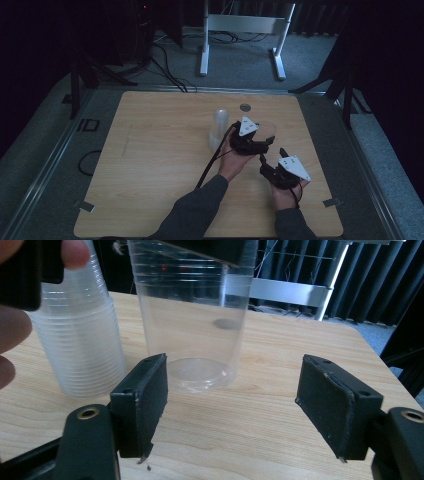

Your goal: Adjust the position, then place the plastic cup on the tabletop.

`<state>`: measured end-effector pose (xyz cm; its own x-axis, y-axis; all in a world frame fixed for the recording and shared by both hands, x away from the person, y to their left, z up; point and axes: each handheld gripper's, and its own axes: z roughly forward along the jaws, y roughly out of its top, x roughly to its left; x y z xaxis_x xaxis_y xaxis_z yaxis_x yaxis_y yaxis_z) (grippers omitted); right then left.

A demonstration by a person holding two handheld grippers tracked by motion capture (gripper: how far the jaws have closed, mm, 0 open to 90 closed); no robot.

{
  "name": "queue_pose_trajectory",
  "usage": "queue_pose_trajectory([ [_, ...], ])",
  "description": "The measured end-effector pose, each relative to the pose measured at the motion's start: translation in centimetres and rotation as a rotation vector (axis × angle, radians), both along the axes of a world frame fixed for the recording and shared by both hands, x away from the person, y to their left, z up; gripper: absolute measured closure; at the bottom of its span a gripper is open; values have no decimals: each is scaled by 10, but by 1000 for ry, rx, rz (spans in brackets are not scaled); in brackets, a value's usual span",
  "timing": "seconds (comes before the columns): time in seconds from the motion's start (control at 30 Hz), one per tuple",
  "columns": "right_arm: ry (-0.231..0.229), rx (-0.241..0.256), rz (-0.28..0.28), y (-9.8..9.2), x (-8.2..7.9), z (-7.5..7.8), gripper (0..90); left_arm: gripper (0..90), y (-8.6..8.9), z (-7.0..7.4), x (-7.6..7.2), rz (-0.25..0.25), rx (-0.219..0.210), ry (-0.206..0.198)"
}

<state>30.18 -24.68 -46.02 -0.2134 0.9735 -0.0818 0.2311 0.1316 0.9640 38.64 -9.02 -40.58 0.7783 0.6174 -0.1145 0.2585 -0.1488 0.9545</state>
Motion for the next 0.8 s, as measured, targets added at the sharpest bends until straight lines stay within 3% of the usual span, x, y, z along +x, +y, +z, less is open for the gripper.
queue_pose_trajectory([
  [0.8,4,3,-28,-11,0,-1,283,291,4,1,-6,26,31,-51],
])
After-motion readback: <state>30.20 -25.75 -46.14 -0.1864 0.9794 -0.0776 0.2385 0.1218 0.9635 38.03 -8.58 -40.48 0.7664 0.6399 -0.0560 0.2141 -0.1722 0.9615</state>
